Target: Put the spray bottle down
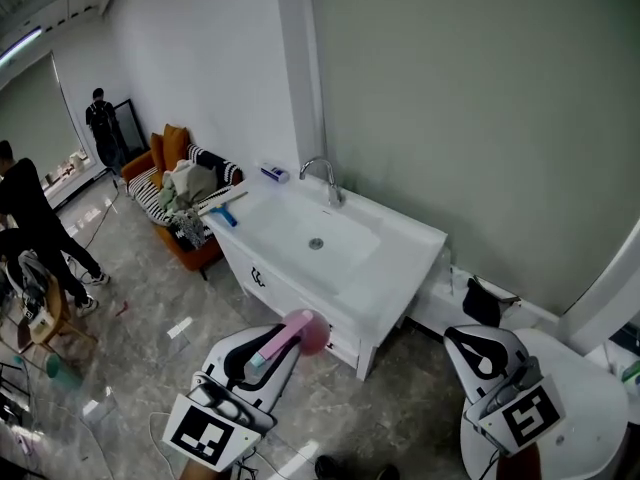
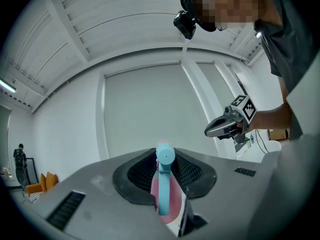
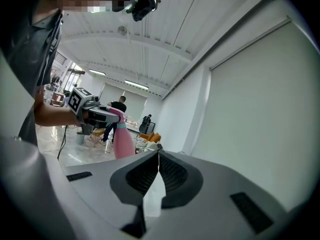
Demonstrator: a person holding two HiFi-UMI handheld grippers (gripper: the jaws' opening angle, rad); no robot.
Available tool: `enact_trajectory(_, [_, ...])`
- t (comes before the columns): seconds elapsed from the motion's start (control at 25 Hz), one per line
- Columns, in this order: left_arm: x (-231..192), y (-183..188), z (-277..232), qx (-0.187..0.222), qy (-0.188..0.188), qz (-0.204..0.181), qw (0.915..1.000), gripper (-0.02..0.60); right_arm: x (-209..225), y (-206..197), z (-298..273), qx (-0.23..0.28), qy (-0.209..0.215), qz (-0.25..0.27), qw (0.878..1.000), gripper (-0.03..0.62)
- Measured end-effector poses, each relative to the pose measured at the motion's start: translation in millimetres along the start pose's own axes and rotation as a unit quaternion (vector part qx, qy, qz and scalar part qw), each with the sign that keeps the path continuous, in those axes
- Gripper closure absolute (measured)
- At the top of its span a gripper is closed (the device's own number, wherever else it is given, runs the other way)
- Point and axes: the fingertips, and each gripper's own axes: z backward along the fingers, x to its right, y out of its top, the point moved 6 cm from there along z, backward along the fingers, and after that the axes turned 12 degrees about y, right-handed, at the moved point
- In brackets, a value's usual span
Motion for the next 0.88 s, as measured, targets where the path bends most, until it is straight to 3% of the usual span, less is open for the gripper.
enact_trajectory(0.48, [-54.0,-18.2,-11.6,0.012,-0.015,0.015,0.9997,0.497,-3.0,16.9,-58.9,-0.018,-0.001,0.008,1.0,0.585])
enact_trajectory(0.88, [-36.2,-21.8,-45.3,-0.006,0.005,0.021,0.9997,0.497,44.5,-1.2,-71.4,-0.009,0.035,0.007,0.999,0.585])
